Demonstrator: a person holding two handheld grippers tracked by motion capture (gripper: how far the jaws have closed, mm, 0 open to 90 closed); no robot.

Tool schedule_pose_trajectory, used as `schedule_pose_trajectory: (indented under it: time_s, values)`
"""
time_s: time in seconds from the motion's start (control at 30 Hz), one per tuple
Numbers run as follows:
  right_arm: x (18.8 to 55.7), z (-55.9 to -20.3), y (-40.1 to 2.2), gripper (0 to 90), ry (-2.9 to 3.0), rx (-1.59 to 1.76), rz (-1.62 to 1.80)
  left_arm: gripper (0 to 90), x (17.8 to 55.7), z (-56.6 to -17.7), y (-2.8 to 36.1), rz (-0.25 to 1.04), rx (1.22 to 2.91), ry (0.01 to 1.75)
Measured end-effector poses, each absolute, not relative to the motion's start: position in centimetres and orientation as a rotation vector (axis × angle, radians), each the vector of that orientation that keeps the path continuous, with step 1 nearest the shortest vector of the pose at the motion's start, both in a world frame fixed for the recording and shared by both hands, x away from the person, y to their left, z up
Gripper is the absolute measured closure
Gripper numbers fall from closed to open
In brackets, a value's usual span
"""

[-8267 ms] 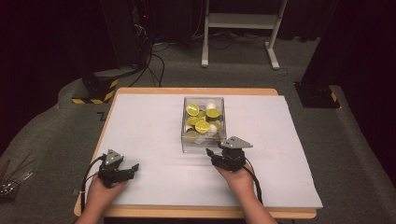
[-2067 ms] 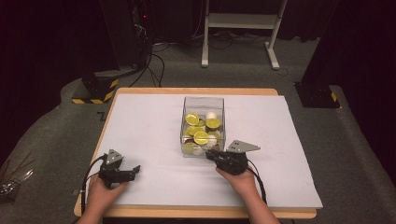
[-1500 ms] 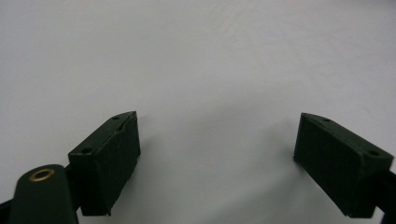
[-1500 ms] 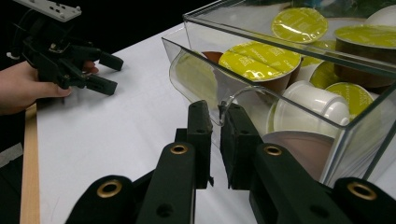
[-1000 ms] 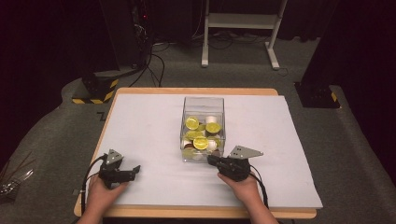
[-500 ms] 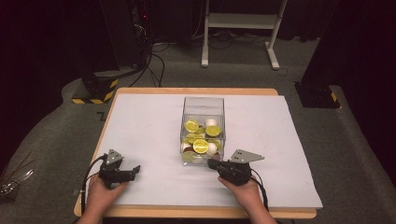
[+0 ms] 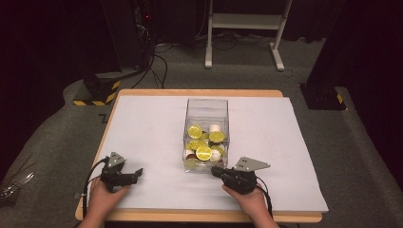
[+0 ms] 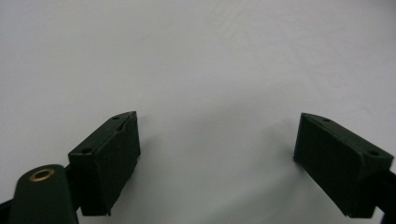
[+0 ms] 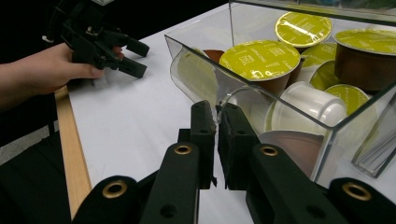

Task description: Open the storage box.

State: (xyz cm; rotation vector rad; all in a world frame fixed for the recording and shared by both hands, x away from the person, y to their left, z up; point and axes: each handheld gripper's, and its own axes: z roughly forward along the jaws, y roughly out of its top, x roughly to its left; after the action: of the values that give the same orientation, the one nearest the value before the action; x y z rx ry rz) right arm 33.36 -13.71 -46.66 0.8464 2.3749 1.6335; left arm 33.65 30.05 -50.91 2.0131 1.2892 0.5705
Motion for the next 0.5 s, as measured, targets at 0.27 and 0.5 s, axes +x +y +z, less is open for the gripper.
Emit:
schedule_pose_trajectory:
  time_s: [0.27,0.5]
  values:
    - [32.5,-46.7,-13.8,85.3,2.384,0.834,1.637,14.5,33.6,-50.9,30.0,0.571,2.014,1.289]
    - [31.8,-46.8,-13.7,85.7,2.400,0.815,1.642,14.5,33.7,-50.9,30.1,0.572,2.014,1.288]
